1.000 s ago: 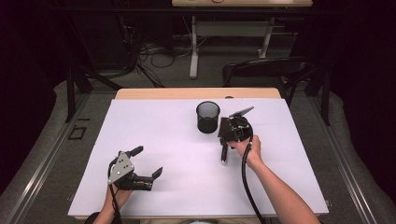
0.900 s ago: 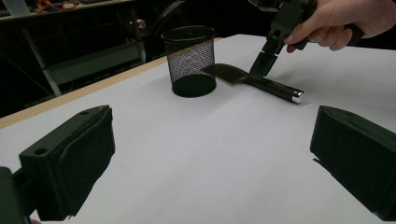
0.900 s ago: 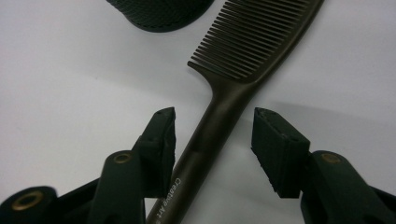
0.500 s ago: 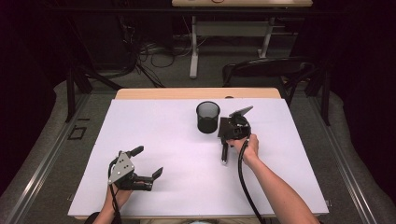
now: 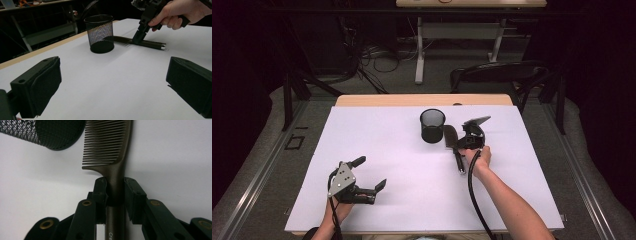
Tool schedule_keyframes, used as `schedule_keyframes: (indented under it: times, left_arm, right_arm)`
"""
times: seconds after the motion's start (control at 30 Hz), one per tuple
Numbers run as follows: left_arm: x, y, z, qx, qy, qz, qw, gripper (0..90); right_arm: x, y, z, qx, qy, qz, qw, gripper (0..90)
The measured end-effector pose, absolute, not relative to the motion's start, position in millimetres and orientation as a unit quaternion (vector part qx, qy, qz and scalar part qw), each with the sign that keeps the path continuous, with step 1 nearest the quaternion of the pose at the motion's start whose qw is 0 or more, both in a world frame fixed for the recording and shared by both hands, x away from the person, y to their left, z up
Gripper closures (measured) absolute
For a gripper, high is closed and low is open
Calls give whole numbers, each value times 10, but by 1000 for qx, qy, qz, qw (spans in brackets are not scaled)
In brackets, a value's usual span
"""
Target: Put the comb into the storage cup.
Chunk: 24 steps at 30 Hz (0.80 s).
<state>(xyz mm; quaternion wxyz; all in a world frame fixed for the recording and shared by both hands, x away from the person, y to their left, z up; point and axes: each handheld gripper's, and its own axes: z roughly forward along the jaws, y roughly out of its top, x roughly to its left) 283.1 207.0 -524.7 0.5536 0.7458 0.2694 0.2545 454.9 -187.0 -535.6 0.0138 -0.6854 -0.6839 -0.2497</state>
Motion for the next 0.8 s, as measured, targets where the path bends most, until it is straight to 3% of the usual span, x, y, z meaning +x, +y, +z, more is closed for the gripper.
schedule_keyframes:
  times: [0.8]
  left_arm:
    - [2831, 2066, -5248, 748, 267, 257, 551, 0]
  right_arm:
    - [4419, -2247, -5089, -658, -681, -321, 2, 725]
